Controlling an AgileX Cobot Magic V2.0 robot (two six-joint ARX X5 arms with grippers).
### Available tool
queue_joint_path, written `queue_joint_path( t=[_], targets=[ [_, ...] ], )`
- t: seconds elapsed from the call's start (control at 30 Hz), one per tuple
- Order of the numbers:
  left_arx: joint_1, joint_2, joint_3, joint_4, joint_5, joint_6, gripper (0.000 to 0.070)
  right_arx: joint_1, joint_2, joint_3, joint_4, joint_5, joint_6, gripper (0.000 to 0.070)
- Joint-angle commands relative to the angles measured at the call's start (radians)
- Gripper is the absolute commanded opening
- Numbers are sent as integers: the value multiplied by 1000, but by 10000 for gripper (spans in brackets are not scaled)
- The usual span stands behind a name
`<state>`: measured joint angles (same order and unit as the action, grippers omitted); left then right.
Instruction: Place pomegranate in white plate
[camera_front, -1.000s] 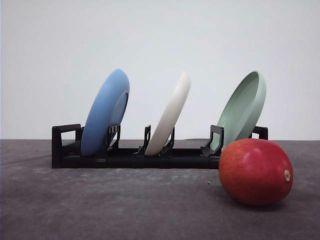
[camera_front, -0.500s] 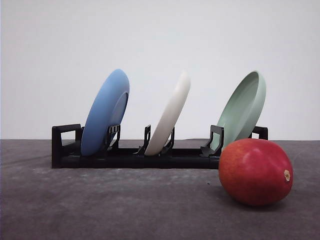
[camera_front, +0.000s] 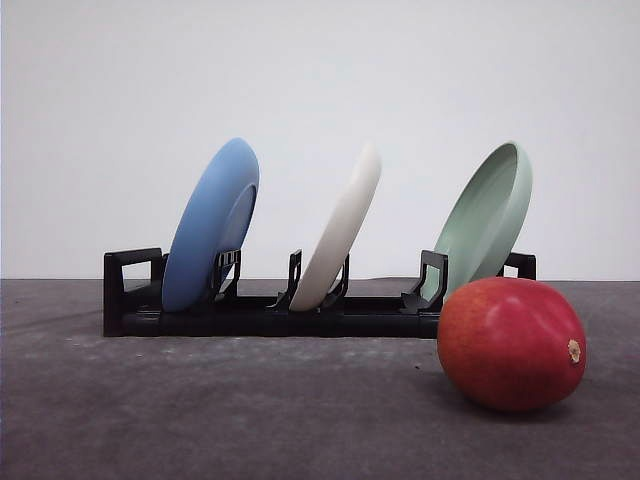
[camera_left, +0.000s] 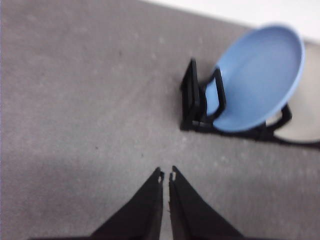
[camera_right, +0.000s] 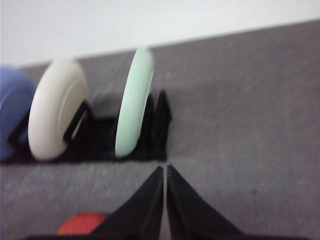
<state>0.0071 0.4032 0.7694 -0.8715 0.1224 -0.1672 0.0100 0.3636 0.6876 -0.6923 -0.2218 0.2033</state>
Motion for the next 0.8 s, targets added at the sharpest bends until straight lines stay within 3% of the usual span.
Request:
queue_joint_path(
  t=[0.0, 0.23, 0.4, 0.5, 0.6, 0.63, 0.67, 0.7, 0.77],
  targets=[
    [-19, 20, 22, 4, 9, 56, 2, 17, 20, 14, -1, -11, -38, 4],
    [-160, 61, 23, 39, 9, 152, 2, 149, 48, 14, 12, -6, -125, 4],
    [-279, 81, 23, 54, 9, 338, 1, 219, 48, 14, 11, -8, -218, 5],
    [-325, 89, 23, 55, 9, 409, 1, 239, 47, 14, 11, -15, -270, 6],
    [-349, 96, 23, 56, 9, 417, 2, 244, 47, 14, 11, -15, -274, 14],
    [-353, 98, 23, 58, 9, 417, 15, 244, 47, 14, 11, -15, -274, 54],
    [-356, 98, 23, 61, 10, 417, 81, 244, 47, 14, 11, -14, -274, 126],
    [-356, 98, 23, 65, 9, 415, 198, 244, 47, 14, 11, -15, -274, 219],
    [-356, 97, 23, 79, 10, 406, 400, 244, 46, 14, 11, -14, -271, 331]
  ],
)
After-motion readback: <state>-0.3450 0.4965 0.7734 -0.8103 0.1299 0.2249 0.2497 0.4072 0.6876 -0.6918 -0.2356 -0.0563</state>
